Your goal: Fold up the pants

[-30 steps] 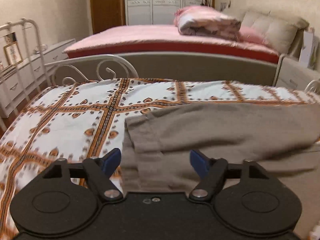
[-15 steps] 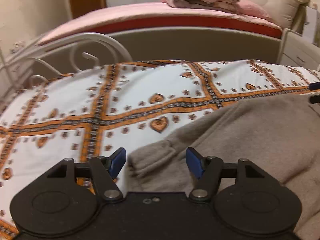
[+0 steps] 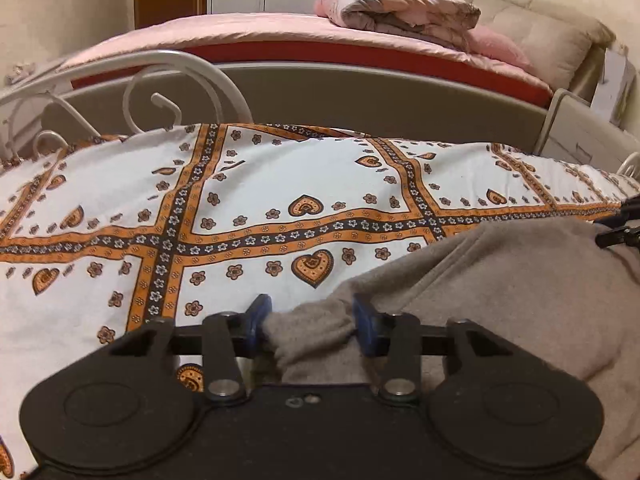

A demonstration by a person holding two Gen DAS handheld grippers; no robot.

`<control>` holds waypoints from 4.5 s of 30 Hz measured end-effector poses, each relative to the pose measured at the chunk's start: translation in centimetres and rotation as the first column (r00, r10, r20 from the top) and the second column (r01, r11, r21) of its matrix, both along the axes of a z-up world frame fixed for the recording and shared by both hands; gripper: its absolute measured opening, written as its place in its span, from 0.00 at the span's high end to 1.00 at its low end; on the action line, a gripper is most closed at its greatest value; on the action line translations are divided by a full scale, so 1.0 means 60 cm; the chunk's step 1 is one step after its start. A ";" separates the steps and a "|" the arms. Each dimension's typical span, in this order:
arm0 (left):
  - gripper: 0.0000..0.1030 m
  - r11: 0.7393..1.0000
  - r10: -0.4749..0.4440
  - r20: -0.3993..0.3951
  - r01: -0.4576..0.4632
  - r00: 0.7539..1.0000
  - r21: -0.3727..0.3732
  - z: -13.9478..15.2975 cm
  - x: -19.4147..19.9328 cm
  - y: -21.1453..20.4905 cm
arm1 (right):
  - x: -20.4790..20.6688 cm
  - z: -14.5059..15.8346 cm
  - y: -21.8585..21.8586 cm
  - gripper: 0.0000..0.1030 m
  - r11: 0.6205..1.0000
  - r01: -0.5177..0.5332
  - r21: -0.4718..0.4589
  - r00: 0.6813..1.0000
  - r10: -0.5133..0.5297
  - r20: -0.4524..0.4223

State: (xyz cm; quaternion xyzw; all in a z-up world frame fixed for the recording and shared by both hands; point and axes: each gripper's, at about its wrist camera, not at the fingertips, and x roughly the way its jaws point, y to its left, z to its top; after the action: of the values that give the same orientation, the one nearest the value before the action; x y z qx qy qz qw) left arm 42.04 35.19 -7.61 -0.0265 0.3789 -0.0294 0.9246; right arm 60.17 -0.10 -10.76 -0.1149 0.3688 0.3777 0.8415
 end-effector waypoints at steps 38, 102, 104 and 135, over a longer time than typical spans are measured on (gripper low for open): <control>0.50 0.904 0.308 0.097 -0.259 0.946 -0.340 0.095 -0.469 -0.058 | -0.588 0.099 -0.155 0.27 0.945 0.243 0.219 0.957 -0.271 0.106; 0.36 0.981 0.186 -0.047 -0.188 0.981 -0.043 0.014 -0.352 -0.174 | -0.376 0.034 -0.208 0.58 0.776 0.629 -0.049 0.752 -0.622 -0.218; 0.36 0.980 0.183 -0.043 -0.186 0.982 -0.072 0.014 -0.354 -0.167 | -0.392 0.034 -0.209 0.99 0.802 0.595 -0.058 0.782 -0.593 -0.192; 0.36 0.970 0.186 -0.040 -0.190 0.982 -0.153 0.017 -0.361 -0.147 | -0.539 0.051 -0.371 0.95 0.701 0.713 -0.003 0.672 -0.684 -0.283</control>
State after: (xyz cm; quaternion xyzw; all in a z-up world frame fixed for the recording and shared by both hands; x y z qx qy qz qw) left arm 20.41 26.36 -6.58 -0.1350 0.3828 0.0292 0.9135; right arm 27.83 -22.37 -7.68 0.1316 0.4716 0.0580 0.8700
